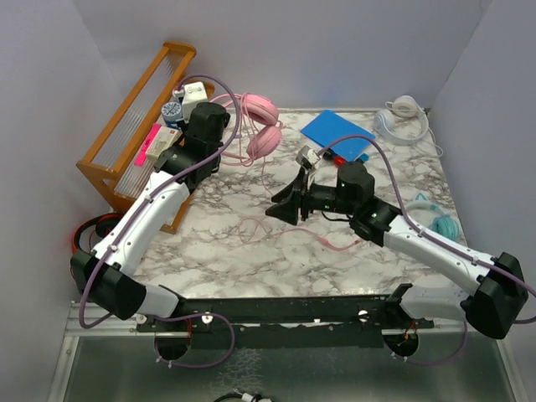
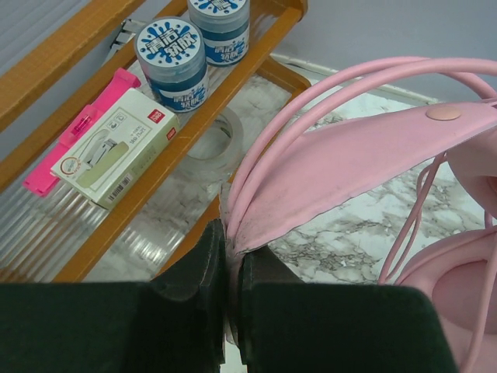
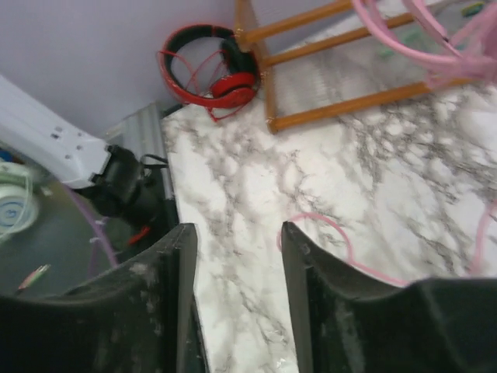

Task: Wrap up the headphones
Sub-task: Wrap the headphones cable around the headphones.

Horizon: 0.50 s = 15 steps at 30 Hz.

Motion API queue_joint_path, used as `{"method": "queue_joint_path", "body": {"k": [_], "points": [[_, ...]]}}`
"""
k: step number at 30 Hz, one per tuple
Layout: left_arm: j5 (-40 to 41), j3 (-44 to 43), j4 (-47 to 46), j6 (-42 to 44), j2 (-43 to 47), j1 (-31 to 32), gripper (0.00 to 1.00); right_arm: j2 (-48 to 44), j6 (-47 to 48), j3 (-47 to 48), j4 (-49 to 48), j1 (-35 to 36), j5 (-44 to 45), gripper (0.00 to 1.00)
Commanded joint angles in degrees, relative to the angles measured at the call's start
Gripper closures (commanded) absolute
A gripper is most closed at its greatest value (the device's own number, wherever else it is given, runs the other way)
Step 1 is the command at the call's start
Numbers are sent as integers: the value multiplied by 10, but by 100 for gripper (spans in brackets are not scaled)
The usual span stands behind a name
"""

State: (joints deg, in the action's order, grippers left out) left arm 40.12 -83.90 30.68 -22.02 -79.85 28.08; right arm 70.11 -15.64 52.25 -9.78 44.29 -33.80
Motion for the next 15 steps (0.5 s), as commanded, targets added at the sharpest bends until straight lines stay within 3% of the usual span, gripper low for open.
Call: {"method": "queue_joint_path", "body": {"k": [1, 11, 15], "points": [[-11, -32, -50, -11, 47, -3, 100, -27, 45, -61, -15, 1, 133, 40], [-88, -92, 14, -59, 82, -2, 100, 19, 50, -140, -197, -2, 276, 0], [-117, -105, 20, -70, 99, -3, 100, 68, 39, -142, -265, -8, 273, 0]]}}
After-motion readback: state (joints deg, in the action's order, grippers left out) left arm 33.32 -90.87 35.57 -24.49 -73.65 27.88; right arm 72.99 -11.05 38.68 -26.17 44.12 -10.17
